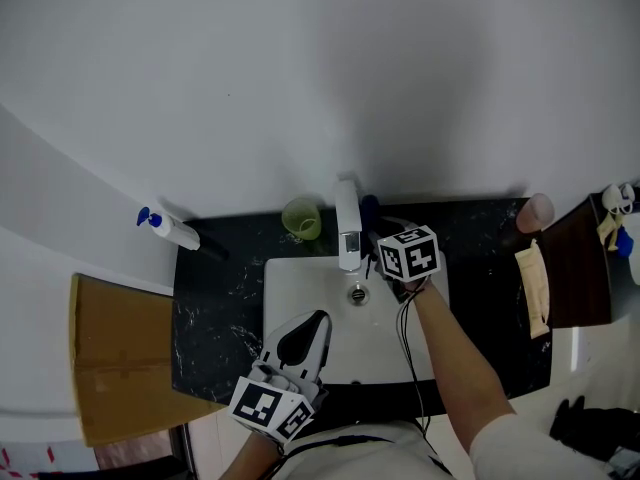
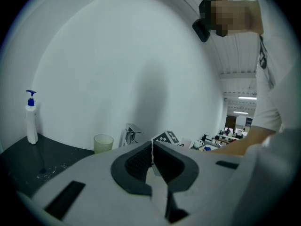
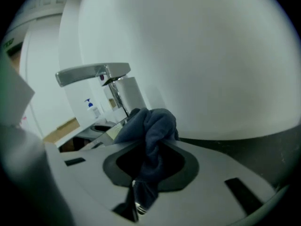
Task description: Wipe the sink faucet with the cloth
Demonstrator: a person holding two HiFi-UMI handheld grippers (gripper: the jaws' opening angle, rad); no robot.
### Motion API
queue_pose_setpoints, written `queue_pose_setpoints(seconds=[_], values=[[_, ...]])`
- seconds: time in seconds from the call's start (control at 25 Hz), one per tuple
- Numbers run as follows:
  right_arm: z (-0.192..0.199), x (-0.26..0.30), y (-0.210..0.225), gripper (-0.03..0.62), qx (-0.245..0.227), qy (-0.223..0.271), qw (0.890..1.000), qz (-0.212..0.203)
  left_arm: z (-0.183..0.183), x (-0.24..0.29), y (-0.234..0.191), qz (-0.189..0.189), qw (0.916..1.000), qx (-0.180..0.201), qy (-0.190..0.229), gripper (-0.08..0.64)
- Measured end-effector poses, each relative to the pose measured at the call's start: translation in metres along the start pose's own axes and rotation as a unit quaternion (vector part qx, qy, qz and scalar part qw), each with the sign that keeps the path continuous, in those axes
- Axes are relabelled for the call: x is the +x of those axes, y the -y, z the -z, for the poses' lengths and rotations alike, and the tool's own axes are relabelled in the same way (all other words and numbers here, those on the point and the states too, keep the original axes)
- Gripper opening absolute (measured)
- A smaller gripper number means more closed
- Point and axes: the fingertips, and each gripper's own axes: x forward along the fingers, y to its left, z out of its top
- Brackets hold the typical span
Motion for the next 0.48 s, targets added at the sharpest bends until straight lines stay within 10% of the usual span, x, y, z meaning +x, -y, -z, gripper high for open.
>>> queue_pose_setpoints(seconds=[0.24, 0.48], values=[[-0.004, -0.022, -0.021, 0.078, 0.185, 0.086, 0.971, -0.129, 0.002, -0.001, 0.002, 0.006, 1.0, 0.0, -0.002, 0.011], [0.006, -0.011, -0.027, 0.078, 0.264, 0.124, 0.945, -0.146, 0.007, -0.006, 0.004, 0.008, 0.9999, 0.004, -0.007, 0.011]])
